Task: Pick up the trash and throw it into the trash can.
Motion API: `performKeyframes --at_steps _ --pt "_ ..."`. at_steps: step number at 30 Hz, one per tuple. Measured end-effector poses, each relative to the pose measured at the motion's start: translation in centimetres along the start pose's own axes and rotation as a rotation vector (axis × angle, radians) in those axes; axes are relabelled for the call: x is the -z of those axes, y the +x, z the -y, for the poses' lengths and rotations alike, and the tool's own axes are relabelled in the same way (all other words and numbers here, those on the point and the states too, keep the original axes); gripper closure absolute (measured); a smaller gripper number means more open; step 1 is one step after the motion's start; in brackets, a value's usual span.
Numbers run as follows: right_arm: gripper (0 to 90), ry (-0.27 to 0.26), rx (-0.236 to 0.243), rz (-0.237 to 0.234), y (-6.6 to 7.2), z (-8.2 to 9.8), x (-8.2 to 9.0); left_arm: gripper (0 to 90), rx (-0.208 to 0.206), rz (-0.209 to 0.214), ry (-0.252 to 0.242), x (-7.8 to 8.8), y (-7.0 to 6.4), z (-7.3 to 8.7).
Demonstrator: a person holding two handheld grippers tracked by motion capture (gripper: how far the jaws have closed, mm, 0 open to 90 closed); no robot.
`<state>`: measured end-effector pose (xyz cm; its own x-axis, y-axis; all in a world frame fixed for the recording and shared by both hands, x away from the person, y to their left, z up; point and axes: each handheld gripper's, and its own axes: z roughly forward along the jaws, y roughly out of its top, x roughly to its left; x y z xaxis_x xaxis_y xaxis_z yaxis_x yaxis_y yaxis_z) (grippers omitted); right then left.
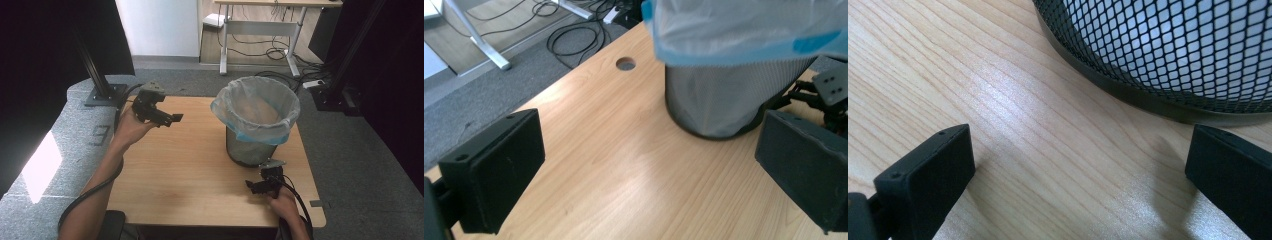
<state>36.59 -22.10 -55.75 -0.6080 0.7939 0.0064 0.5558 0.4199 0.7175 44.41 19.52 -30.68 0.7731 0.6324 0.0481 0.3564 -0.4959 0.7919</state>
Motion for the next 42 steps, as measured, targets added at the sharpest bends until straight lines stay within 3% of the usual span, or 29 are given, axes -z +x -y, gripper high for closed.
performKeyframes --at_steps 15,20,21,35,42 --pt "0.0 0.0 0.002 0.0 0.0 0.0 0.0 0.0 0.045 -0.046 -0.019 0.9 0.5 7.3" --pt "0.0 0.0 0.001 0.0 0.0 0.0 0.0 0.0 0.077 -0.03 -0.027 0.2 0.2 10.5" --pt "0.0 0.0 0.001 0.0 0.0 0.0 0.0 0.0 0.077 -0.03 -0.027 0.2 0.2 10.5" --pt "0.0 -0.003 -0.002 0.003 0.0 0.0 0.0 0.0 0.146 -0.025 0.023 -4.7 -0.8 19.2" --pt "0.0 -0.003 -0.002 0.003 0.0 0.0 0.0 0.0 0.177 -0.013 0.039 -6.5 -1.5 21.6"
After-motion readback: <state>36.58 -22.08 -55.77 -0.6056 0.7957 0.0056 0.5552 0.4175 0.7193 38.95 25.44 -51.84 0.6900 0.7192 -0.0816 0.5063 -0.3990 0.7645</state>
